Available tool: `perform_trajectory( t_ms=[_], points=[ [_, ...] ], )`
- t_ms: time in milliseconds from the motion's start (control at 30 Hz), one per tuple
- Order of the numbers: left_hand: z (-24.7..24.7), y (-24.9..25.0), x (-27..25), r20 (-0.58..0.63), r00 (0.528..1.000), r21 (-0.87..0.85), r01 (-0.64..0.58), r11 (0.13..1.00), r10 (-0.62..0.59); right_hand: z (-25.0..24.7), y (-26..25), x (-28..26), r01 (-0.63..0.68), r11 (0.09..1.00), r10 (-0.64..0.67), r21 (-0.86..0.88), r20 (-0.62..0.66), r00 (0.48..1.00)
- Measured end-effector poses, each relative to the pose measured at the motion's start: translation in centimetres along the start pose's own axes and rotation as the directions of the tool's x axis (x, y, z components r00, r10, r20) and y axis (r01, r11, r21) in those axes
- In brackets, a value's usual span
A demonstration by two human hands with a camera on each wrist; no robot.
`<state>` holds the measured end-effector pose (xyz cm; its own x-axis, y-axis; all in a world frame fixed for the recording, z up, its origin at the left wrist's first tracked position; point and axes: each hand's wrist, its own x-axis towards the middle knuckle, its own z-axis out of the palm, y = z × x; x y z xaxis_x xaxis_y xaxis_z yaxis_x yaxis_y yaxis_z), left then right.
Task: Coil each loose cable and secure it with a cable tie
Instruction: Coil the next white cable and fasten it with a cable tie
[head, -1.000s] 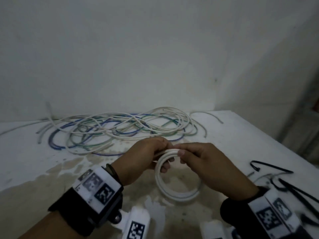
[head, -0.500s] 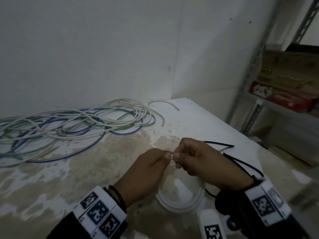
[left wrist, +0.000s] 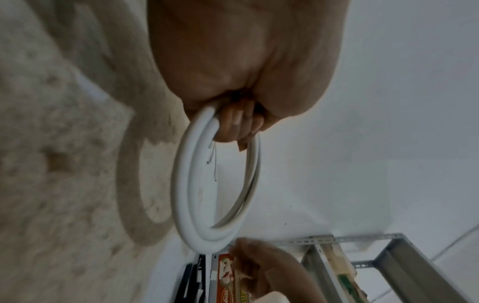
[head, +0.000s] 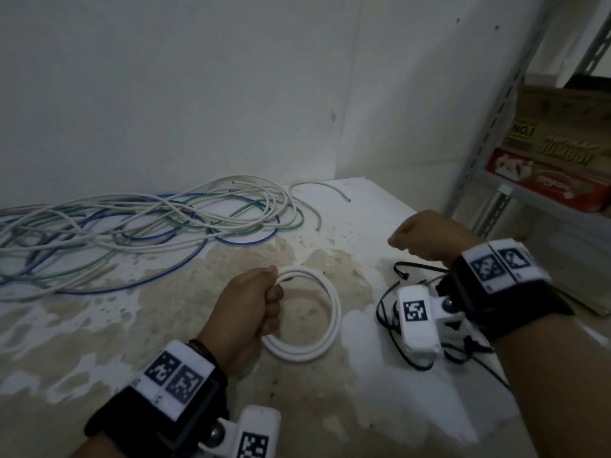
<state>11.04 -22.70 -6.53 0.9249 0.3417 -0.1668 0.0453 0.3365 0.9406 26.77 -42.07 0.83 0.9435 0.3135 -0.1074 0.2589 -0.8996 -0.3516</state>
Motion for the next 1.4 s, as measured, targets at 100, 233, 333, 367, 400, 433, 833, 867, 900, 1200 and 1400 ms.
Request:
perform_trajectory(
  t_ms=[100, 233, 333, 367, 400, 433, 833, 867, 900, 1200, 1400],
  points=[
    [-0.7, 0.3, 0.3, -0.029, 1.0, -0.063, 0.007, 0.998, -0.009, 0.9, 0.0, 2.3, -0.02, 0.933, 0.059, -0.36, 0.097, 0.993],
    [-1.5, 0.4, 0.4, -0.037, 0.998, -0.145, 0.042, 0.988, -0.048, 2.6, 0.7, 4.8, -0.045, 0.88, 0.127, -0.473, 0.143, 0.982],
    [-2.2, 0.4, 0.6, -0.028, 0.997, -0.214, 0.068, 0.974, -0.075, 4.3, 3.0, 7.8, -0.01, 0.799, 0.092, -0.602, 0.105, 0.99],
    [-2.4, 0.3, 0.8, -0.026, 0.996, -0.226, 0.076, 0.971, -0.084, 4.8, 3.9, 9.1, 0.002, 0.783, 0.092, -0.622, 0.119, 0.989],
    [-2.5, 0.3, 1.0, -0.025, 0.996, -0.237, 0.082, 0.968, -0.091, 5.2, 4.5, 10.0, 0.022, 0.767, 0.071, -0.641, 0.119, 0.99],
    [-2.7, 0.3, 1.1, -0.024, 0.995, -0.251, 0.089, 0.964, -0.098, 5.5, 4.8, 10.4, 0.03, 0.746, 0.068, -0.665, 0.12, 0.99],
    [-3.8, 0.5, 2.0, -0.047, 0.996, -0.322, 0.058, 0.945, -0.077, 3.8, 1.1, 7.1, 0.013, 0.813, 0.013, -0.581, 0.041, 0.999],
    [-4.0, 0.4, 2.2, -0.065, 0.996, -0.323, 0.044, 0.946, -0.069, 3.1, 0.1, 6.5, 0.037, 0.856, -0.049, -0.516, -0.009, 0.999],
    [-4.2, 0.5, 2.4, -0.088, 0.994, -0.324, 0.029, 0.946, -0.06, 2.2, -1.3, 5.7, 0.093, 0.888, -0.145, -0.45, -0.085, 0.986],
    [-7.1, 1.6, 2.6, -0.308, 0.951, -0.241, -0.1, 0.965, 0.022, 2.2, -11.5, -4.7, 0.778, 0.628, -0.772, 0.023, 0.148, 0.618],
    [-8.0, 1.1, 3.4, -0.335, 0.942, -0.276, -0.089, 0.957, -0.008, 5.3, -12.8, -5.1, 0.778, 0.627, -0.709, -0.052, 0.376, 0.597]
  ],
)
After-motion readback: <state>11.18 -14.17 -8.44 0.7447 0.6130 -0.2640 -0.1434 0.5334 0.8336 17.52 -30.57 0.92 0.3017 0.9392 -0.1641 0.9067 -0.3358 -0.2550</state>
